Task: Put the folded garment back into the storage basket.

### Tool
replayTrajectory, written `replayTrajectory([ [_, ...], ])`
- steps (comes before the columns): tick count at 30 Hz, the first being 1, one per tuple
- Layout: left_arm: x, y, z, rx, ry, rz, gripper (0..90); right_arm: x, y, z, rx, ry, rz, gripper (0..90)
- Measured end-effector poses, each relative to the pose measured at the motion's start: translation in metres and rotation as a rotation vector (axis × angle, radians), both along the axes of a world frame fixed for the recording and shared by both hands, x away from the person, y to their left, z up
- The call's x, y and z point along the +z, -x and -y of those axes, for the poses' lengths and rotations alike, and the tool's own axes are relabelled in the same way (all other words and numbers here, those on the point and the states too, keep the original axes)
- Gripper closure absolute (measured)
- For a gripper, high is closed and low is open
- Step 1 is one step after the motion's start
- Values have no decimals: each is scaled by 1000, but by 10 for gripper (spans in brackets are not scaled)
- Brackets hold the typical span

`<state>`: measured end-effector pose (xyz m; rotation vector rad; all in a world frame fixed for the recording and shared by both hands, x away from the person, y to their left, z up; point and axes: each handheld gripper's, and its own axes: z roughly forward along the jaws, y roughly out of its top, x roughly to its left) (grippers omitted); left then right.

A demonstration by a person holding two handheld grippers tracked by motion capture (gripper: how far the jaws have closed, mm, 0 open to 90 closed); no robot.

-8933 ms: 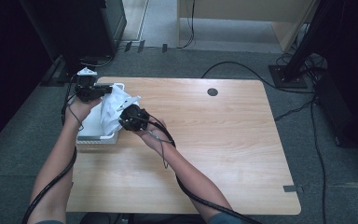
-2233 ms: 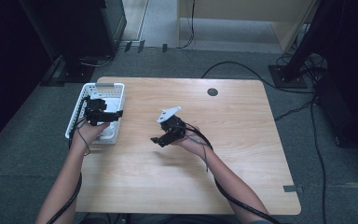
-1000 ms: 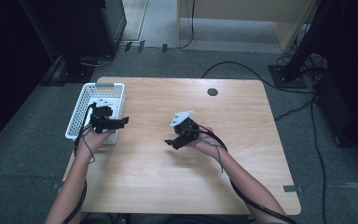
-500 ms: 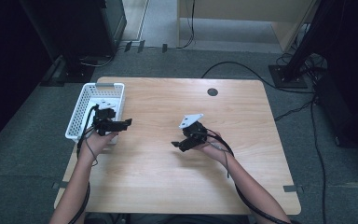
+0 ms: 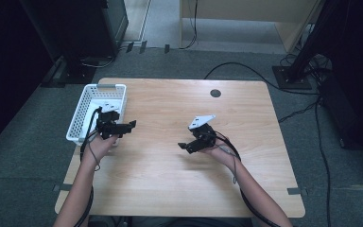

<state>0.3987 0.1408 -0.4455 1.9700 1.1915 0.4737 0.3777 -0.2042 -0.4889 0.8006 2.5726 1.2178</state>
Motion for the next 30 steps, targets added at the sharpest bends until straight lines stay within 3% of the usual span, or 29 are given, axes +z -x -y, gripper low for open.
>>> replayTrajectory([
  [5, 1, 2, 4, -19, 6, -1, 204, -3, 1, 9, -35, -12, -19, 144],
  [7, 0, 3, 5, -53, 13, -2, 75, -5, 1, 12, -45, -14, -24, 138],
  [16, 1, 8, 11, -56, 14, 3, 75, -11, 6, 21, -64, -16, -42, 130],
  [22, 3, 15, 18, -77, -16, 20, 75, -15, 9, 28, -79, -17, -45, 130],
  [30, -2, 20, 27, -98, 1, 13, 75, -19, 11, 31, -87, -8, -49, 130],
])
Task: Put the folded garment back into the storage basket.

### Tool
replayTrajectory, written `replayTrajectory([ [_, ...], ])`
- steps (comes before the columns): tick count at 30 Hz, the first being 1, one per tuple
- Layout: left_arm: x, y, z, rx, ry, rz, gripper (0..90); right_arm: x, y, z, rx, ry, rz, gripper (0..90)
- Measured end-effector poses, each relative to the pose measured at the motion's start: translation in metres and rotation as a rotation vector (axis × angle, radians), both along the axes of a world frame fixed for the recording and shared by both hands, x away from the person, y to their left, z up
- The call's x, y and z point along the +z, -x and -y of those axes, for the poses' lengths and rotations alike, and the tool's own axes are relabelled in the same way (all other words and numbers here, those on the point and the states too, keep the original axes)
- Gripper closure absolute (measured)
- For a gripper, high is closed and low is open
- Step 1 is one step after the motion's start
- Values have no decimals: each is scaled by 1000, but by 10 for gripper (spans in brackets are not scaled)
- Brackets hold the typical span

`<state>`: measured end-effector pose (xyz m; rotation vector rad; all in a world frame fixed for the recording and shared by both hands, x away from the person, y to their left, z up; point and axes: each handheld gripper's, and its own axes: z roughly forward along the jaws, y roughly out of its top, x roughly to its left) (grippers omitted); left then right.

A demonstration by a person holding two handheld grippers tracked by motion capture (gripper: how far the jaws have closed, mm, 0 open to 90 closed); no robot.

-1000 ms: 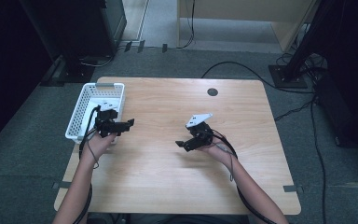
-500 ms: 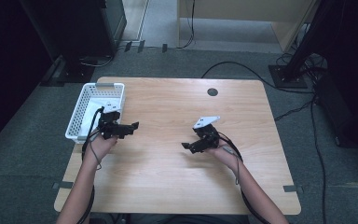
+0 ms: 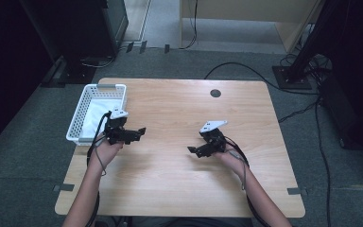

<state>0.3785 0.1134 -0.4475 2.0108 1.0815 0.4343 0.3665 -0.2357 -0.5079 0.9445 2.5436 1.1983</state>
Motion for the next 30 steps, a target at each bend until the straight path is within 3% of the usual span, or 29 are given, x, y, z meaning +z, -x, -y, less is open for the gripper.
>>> replayTrajectory([
  [4, -4, 2, 2, -5, 7, -1, 75, -2, 1, 0, 2, 7, 2, 130],
  [9, -8, 5, 6, -26, -19, -2, 75, -5, 3, -2, 8, 21, 6, 130],
  [15, -12, 9, 8, -21, 29, -4, 75, -5, 4, -3, 12, 26, 13, 130],
  [19, -16, 11, 10, -40, 1, -4, 76, -5, 5, -2, 20, 25, 8, 125],
  [30, -19, 15, 16, -58, 7, -1, 75, -8, 9, 1, 13, 19, 10, 125],
])
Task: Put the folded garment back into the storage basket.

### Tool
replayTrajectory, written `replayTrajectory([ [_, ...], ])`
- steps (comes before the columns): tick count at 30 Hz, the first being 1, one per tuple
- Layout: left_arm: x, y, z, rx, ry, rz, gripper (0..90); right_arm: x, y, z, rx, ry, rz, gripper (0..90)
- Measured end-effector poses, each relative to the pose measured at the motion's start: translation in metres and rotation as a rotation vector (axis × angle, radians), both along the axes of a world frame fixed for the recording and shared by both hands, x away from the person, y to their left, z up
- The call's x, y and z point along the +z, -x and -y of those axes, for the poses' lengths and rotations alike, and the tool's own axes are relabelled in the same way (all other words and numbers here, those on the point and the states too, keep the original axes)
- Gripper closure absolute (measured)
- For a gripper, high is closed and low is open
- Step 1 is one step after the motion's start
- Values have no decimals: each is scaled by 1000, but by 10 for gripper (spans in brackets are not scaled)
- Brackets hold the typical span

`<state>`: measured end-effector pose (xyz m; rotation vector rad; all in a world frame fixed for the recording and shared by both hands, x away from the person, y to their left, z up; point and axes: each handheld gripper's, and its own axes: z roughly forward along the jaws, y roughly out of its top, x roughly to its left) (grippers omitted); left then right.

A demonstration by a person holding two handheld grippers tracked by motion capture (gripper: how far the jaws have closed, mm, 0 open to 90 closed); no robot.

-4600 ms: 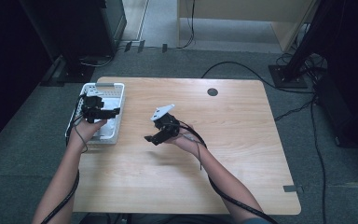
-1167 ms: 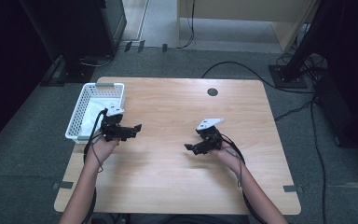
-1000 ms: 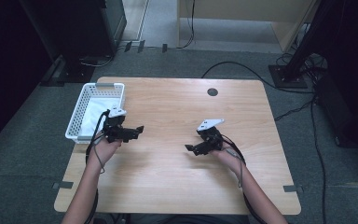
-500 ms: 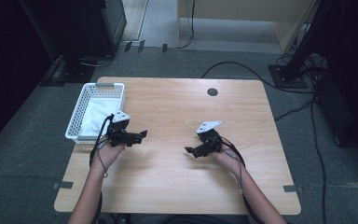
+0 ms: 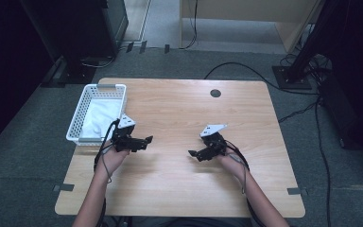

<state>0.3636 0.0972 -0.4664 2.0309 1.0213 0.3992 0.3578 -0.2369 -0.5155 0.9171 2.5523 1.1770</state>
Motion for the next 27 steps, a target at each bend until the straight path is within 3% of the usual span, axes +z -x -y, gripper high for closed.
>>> replayTrajectory([
  [8, -2, 2, -1, -1, 2, 14, 75, -5, 3, 3, -5, 9, 3, 125],
  [16, -11, 2, -2, -4, -5, 2, 75, -6, 4, 6, 9, 31, 13, 124],
  [27, -21, 2, 1, -25, -20, 9, 75, -9, 3, 13, 3, 45, 48, 114],
])
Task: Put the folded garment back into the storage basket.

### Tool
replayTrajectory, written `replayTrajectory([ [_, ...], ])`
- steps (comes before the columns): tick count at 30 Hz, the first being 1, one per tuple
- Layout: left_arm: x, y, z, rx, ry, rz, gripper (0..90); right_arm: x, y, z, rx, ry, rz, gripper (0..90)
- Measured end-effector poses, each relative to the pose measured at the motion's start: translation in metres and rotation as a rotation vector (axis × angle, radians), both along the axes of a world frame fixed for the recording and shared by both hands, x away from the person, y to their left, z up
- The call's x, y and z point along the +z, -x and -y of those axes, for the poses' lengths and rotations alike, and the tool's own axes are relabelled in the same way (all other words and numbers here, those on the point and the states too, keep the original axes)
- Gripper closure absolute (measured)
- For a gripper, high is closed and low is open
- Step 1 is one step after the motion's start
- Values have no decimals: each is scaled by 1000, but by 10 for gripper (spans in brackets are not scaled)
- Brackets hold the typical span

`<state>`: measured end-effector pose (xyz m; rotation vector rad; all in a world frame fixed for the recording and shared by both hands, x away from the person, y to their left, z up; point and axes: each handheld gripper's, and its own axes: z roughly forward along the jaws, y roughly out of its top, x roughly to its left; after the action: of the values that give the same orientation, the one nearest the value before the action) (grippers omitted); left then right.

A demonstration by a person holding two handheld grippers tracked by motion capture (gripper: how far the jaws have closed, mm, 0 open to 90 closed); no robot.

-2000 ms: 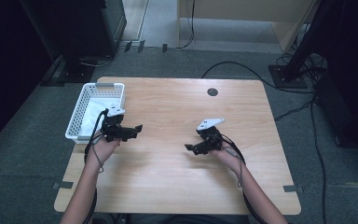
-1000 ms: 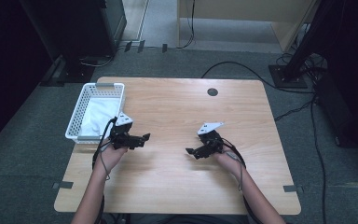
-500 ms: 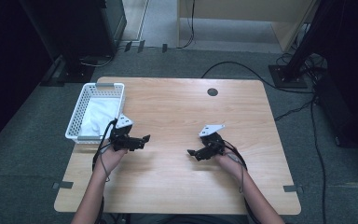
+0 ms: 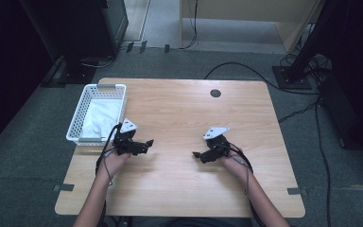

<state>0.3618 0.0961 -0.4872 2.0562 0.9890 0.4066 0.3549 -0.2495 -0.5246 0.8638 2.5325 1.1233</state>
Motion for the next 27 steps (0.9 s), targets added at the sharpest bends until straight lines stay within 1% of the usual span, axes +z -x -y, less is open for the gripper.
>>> replayTrajectory([
  [4, -6, 0, 2, 2, -9, 17, 75, 0, -1, 1, 3, 8, -2, 78],
  [6, -9, -1, 2, 0, -19, 11, 75, 0, -1, 1, 8, 15, -10, 51],
  [7, -11, -1, 2, -1, -30, 8, 75, -1, -1, 0, 12, 17, -9, 40],
  [8, -12, -1, 2, 2, -32, 6, 76, -1, -1, 0, 15, 21, -9, 30],
  [17, -17, -1, 3, -10, -36, 0, 75, -1, -1, 0, 12, 24, -12, 20],
  [21, -19, 0, 5, -27, -50, -7, 75, -1, -2, 0, 12, 24, -12, 20],
  [27, -21, 0, 5, -31, -59, -16, 76, -1, -2, 0, 12, 23, -11, 20],
])
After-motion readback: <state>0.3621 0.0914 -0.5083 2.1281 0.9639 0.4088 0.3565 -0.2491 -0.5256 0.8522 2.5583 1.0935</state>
